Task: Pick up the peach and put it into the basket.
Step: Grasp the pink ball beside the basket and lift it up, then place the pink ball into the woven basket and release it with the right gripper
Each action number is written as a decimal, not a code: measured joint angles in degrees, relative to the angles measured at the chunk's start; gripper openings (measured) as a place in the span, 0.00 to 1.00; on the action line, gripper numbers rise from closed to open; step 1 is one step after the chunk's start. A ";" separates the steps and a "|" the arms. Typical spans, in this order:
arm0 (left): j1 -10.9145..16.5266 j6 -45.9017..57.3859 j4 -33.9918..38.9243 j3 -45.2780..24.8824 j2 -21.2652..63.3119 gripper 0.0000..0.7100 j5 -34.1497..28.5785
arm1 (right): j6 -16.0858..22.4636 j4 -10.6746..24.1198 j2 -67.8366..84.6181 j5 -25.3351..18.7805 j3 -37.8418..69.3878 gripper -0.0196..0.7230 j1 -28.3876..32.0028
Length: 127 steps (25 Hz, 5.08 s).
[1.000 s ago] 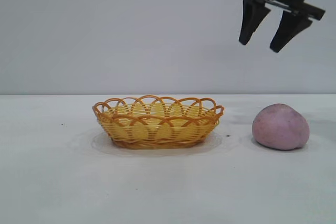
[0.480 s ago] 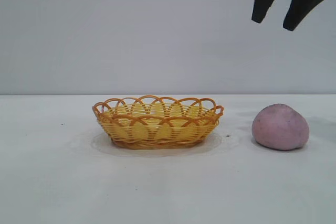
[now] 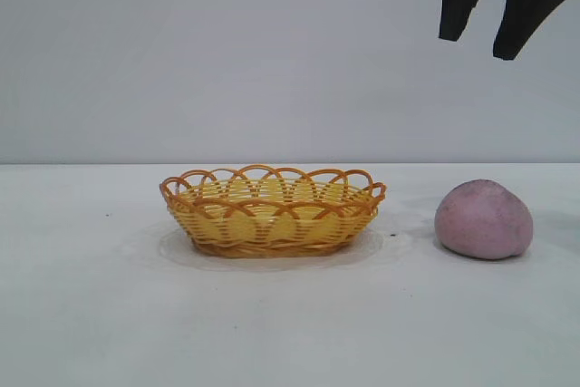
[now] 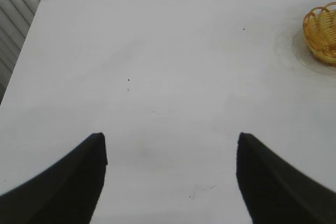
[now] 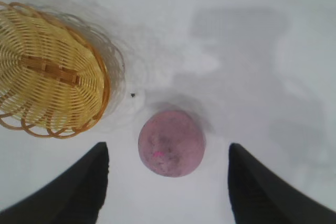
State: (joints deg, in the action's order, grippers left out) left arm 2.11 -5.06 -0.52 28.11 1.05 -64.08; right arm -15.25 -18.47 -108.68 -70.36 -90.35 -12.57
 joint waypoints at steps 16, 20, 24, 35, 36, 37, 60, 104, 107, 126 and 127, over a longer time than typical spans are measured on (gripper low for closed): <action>0.00 0.11 0.00 0.00 0.00 0.65 0.00 | 7.99 11.62 -0.64 2.13 8.73 0.66 -9.79; 0.00 0.11 0.00 0.00 0.00 0.65 0.00 | 8.57 11.82 -1.74 2.87 8.82 0.66 -11.26; 0.00 0.11 0.00 0.00 0.00 0.65 0.00 | 8.70 12.16 -4.06 4.07 8.82 0.66 -11.26; 0.00 0.23 0.00 0.00 0.00 0.65 0.00 | 8.81 12.84 -7.46 10.12 9.08 0.50 -11.26; 0.00 0.23 0.00 0.00 0.00 0.65 0.00 | 8.81 12.93 -7.57 10.26 9.12 0.50 -11.26; 0.00 0.23 0.00 0.00 0.00 0.65 0.00 | 8.81 12.93 -8.00 10.26 9.12 0.50 -11.26; 0.00 0.23 0.00 0.00 0.00 0.65 0.00 | 8.25 15.68 -0.56 6.39 8.37 0.03 -11.26; 0.00 0.23 0.00 0.00 0.00 0.65 0.00 | 0.89 3.53 -13.12 13.21 -5.11 0.37 -24.05; 0.00 0.23 0.00 0.00 0.00 0.65 0.00 | 0.34 2.50 -13.12 12.70 -5.11 0.43 -24.05; 0.00 0.23 0.00 0.00 0.00 0.65 0.00 | 8.98 12.91 -11.90 1.31 -11.92 0.67 -14.50; 0.00 0.23 0.00 0.00 0.00 0.65 0.00 | 9.93 13.95 -11.90 0.83 -11.92 0.67 -13.23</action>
State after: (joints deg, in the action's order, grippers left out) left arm 2.11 -4.83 -0.52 28.11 1.05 -64.08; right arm -5.31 -4.51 -120.59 -69.53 -102.27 -25.80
